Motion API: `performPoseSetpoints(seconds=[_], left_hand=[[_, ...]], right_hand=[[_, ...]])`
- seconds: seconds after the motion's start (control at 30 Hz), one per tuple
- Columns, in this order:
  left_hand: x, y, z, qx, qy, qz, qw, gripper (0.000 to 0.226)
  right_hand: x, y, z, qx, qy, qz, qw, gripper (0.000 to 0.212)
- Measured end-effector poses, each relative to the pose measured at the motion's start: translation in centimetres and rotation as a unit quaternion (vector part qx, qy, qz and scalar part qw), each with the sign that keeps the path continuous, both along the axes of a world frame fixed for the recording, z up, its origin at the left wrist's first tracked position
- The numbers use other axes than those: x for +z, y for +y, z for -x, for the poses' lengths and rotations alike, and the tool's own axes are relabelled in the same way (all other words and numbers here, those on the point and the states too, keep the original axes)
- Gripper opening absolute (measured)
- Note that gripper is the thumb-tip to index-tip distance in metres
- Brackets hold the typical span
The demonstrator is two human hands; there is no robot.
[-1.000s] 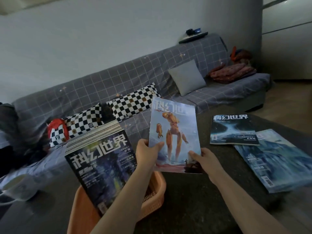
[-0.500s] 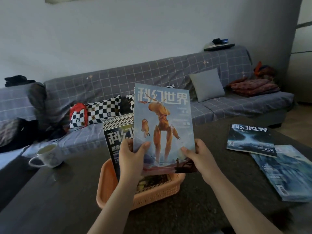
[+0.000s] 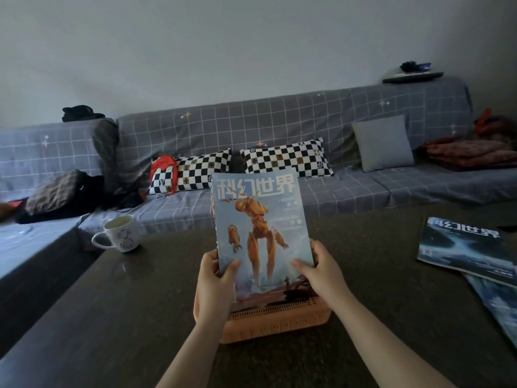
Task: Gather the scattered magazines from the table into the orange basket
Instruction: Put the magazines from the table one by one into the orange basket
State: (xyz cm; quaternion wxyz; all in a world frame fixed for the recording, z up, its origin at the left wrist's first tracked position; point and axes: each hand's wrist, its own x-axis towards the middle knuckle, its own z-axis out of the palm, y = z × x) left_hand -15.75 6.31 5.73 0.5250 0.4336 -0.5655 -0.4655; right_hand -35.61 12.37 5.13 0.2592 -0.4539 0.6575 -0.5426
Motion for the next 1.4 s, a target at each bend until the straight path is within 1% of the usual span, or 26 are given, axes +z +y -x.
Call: performPoseSetpoints(seconds=[0.07, 0.13, 0.2, 0.3, 0.37, 0.5, 0.6, 0.67, 0.77, 0.87, 0.9, 0.97, 1.03, 1.1, 1.13, 1.2, 1.3, 1.4], left_hand=[[-0.8, -0.6, -0.2, 0.009, -0.034, -0.001, 0.999, 0.025], [-1.4, -1.1, -0.3, 0.020, -0.090, 0.015, 0.996, 0.026], [-1.7, -1.5, -0.4, 0.032, -0.161, 0.027, 0.986, 0.025], [-2.0, -2.0, -0.5, 0.067, -0.262, 0.038, 0.962, 0.025], [-2.2, -2.2, -0.4, 0.080, -0.288, 0.044, 0.953, 0.029], [-2.5, -2.7, -0.2, 0.091, -0.319, 0.026, 0.943, 0.031], [-2.6, -3.2, 0.0, 0.110, -0.363, 0.038, 0.925, 0.034], [-2.9, -3.4, 0.1, 0.114, -0.376, 0.038, 0.919, 0.037], [-3.2, -3.9, 0.1, 0.107, -0.365, 0.022, 0.925, 0.038], [-3.3, -3.9, 0.0, 0.104, -0.345, 0.016, 0.933, 0.040], [-3.4, -3.9, 0.0, 0.105, -0.344, 0.019, 0.933, 0.042], [-3.5, -4.1, 0.1, 0.085, -0.334, 0.030, 0.938, 0.051], [-3.5, -4.3, 0.5, 0.024, -0.318, 0.041, 0.947, 0.048], [-3.4, -4.5, 0.7, -0.035, -0.289, 0.013, 0.957, 0.050], [-3.4, -4.6, 0.7, -0.054, -0.272, -0.005, 0.961, 0.053], [-3.4, -4.8, 0.6, -0.086, -0.235, -0.029, 0.968, 0.057], [-3.2, -4.6, 0.4, -0.129, -0.179, -0.058, 0.974, 0.062], [-3.0, -4.6, 0.2, -0.155, -0.141, -0.086, 0.974, 0.070]], right_hand=[[-0.6, -0.6, 0.0, -0.013, 0.051, -0.004, 0.999, 0.048], [-1.1, -1.1, 0.1, -0.028, 0.090, -0.014, 0.995, 0.052], [-1.5, -1.6, 0.3, -0.039, 0.122, -0.038, 0.991, 0.046], [-2.0, -2.1, 0.5, -0.055, 0.192, -0.089, 0.976, 0.028], [-2.2, -2.2, 0.5, -0.068, 0.220, -0.106, 0.967, 0.020], [-2.4, -2.4, 0.6, -0.085, 0.253, -0.116, 0.957, 0.011], [-2.5, -2.8, 0.6, -0.092, 0.272, -0.124, 0.950, 0.014], [-2.8, -2.9, 0.7, -0.094, 0.283, -0.133, 0.945, 0.015], [-3.1, -3.1, 0.8, -0.094, 0.289, -0.139, 0.943, 0.013], [-3.4, -3.2, 0.7, -0.111, 0.288, -0.144, 0.940, 0.016], [-3.5, -3.2, 0.8, -0.119, 0.289, -0.140, 0.940, 0.022], [-3.5, -3.4, 0.9, -0.110, 0.286, -0.124, 0.944, 0.041], [-3.1, -3.7, 0.9, -0.060, 0.268, -0.109, 0.955, 0.052], [-2.6, -3.9, 0.9, -0.007, 0.208, -0.104, 0.973, 0.059], [-2.3, -4.0, 0.9, 0.005, 0.179, -0.110, 0.978, 0.059], [-2.2, -4.1, 1.1, 0.013, 0.150, -0.120, 0.981, 0.056], [-2.1, -4.1, 1.1, 0.022, 0.125, -0.118, 0.985, 0.053], [-2.1, -4.0, 1.3, 0.024, 0.116, -0.124, 0.985, 0.053]])
